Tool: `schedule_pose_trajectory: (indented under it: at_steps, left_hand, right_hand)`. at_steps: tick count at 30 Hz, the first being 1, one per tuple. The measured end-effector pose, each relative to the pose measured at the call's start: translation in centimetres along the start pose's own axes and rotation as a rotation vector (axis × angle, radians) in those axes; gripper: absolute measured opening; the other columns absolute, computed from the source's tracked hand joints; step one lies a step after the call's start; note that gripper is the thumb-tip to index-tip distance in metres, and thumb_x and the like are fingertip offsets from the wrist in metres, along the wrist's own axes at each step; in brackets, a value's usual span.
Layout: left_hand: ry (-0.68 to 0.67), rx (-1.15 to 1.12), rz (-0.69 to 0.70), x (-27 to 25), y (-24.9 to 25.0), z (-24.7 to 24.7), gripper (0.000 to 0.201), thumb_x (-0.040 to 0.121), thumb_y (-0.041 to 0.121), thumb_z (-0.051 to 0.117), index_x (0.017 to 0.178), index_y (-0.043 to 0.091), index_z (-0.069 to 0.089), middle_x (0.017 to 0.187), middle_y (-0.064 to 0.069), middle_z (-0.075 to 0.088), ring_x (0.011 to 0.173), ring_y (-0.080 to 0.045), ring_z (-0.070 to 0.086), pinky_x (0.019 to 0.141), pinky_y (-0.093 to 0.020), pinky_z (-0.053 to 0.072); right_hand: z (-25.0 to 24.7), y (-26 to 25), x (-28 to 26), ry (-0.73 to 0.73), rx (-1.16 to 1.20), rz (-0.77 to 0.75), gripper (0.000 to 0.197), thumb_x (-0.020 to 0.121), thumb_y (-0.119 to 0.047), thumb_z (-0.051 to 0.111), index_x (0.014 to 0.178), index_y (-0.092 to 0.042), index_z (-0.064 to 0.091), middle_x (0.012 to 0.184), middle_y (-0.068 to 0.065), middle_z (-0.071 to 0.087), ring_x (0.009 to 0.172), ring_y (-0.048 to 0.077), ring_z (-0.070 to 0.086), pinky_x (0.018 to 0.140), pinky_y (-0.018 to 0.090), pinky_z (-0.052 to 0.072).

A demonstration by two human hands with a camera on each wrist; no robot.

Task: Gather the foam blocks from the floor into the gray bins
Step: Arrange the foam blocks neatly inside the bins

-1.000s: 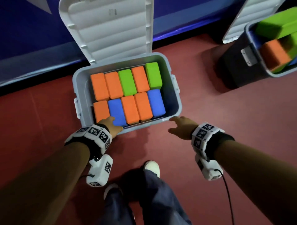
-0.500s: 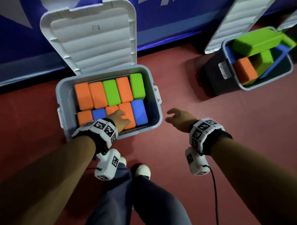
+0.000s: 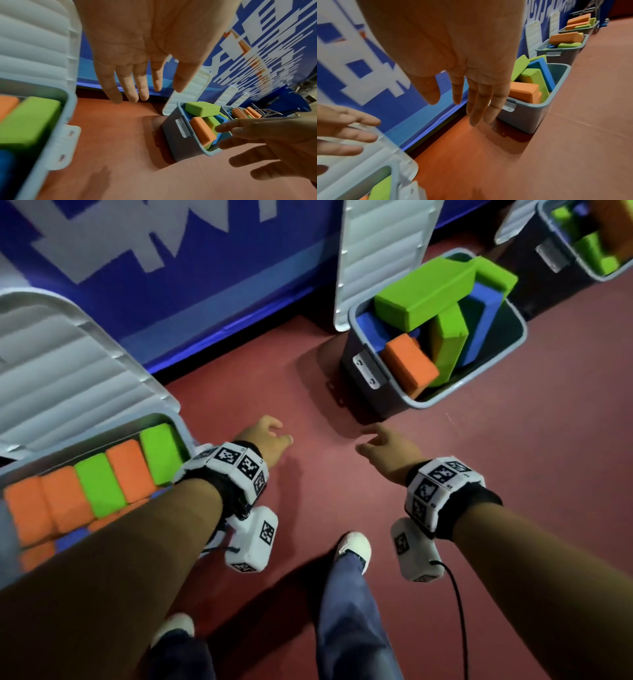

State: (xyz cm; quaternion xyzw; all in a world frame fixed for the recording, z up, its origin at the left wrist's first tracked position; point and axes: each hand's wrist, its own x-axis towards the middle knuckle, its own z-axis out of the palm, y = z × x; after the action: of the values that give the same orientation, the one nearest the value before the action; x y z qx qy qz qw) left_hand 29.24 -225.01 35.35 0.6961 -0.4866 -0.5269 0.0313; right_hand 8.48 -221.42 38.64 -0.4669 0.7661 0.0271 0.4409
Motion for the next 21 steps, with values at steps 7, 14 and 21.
schedule_pose_trajectory:
  at_steps: [7,14,21]
  left_hand:
    - [-0.191,0.031,-0.142,2.8,9.1,13.6,0.041,0.087,0.024,0.061,0.126,0.016,0.049,0.13,-0.01,0.052,0.109,-0.032,0.058,0.096,-0.037,0.046]
    - [-0.125,0.124,-0.243,6.5,14.1,14.9,0.053,0.087,0.024,0.062,0.136,0.019,0.041,0.138,-0.014,0.043,0.123,-0.031,0.047,0.102,-0.033,0.038]
    - [0.092,0.086,-0.2,17.0,22.6,14.6,0.056,0.087,0.027,0.061,0.138,0.023,0.039,0.141,-0.012,0.034,0.128,-0.031,0.04,0.102,-0.03,0.032]
  right_hand:
    - [-13.3,14.8,4.2,-0.113,-0.173,0.19,0.05,0.095,-0.032,0.052,0.141,-0.021,0.036,0.132,0.012,0.053,0.114,0.028,0.054,0.092,0.031,0.041]
    - [-20.9,17.2,11.2,-0.108,-0.164,0.235,0.055,0.093,-0.029,0.055,0.142,-0.019,0.033,0.129,0.017,0.053,0.11,0.031,0.055,0.09,0.033,0.043]
    - [-25.3,11.5,24.0,-0.028,-0.092,0.006,0.057,0.089,-0.022,0.06,0.14,-0.014,0.037,0.125,0.019,0.056,0.117,0.031,0.052,0.087,0.03,0.037]
